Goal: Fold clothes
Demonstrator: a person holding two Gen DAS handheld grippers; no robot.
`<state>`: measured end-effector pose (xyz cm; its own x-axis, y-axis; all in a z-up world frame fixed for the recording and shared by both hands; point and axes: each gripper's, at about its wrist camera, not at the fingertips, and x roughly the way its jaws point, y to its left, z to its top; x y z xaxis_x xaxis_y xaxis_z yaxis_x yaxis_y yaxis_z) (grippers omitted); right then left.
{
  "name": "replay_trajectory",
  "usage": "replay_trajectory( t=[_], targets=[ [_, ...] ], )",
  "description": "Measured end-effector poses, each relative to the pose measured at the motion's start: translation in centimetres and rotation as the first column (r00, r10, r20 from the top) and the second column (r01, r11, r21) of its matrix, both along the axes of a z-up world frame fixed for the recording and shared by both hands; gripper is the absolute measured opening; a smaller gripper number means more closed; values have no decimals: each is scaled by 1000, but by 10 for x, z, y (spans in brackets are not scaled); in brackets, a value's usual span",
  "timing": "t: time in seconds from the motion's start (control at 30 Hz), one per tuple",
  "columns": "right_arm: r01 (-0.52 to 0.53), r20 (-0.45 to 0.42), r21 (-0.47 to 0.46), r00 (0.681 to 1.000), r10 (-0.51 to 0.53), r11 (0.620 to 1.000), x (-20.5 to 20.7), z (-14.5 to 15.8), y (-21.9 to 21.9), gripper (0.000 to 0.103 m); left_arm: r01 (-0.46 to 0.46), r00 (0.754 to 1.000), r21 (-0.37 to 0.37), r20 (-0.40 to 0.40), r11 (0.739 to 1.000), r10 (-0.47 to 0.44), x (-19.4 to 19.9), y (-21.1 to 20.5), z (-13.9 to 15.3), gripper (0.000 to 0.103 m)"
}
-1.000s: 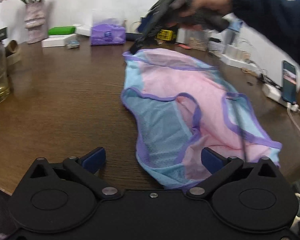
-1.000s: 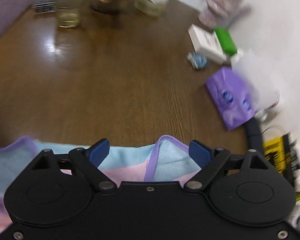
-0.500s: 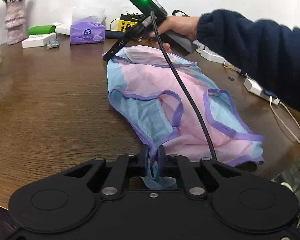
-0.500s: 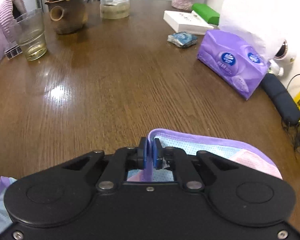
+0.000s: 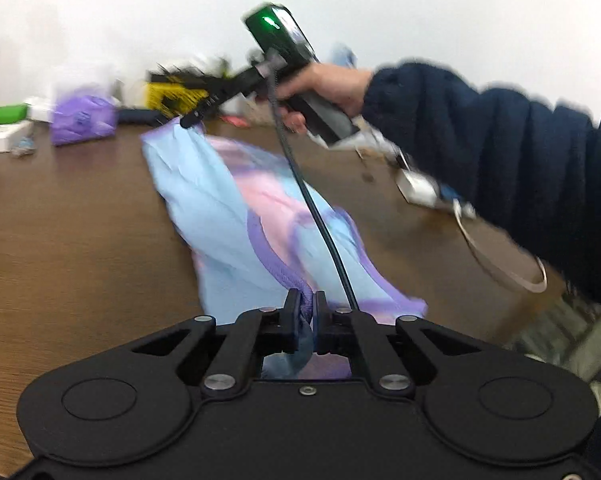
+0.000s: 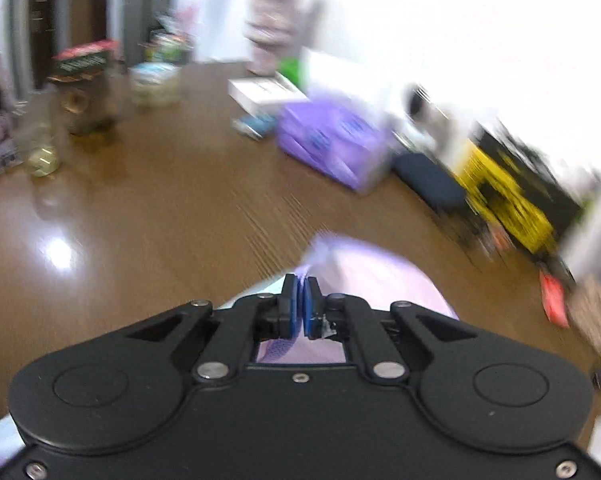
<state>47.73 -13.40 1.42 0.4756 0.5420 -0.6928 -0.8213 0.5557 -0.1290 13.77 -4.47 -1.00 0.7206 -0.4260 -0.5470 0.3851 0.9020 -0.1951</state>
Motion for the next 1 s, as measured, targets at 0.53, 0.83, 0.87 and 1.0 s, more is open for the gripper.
replay_trajectory(
  t=[0.53,0.83,0.87,1.0],
  targets=[
    [-2,73,87,997,-4,996,16,23,20,74,-234,963,-97,-161,967,217,24,58,-23,69],
    [26,-84,44,996,-22,999,74,-27,75,43,-192,966,-76,-189,978,175,32,55,-21,31],
    [33,-83,38,996,-29,999,75,-30,78,36,-183,967,-83,-194,980,165,30,57,-21,28],
    [61,-91,77,994,-53,995,80,-42,76,6,-161,969,-89,-201,983,141,31,58,-27,12]
  ],
)
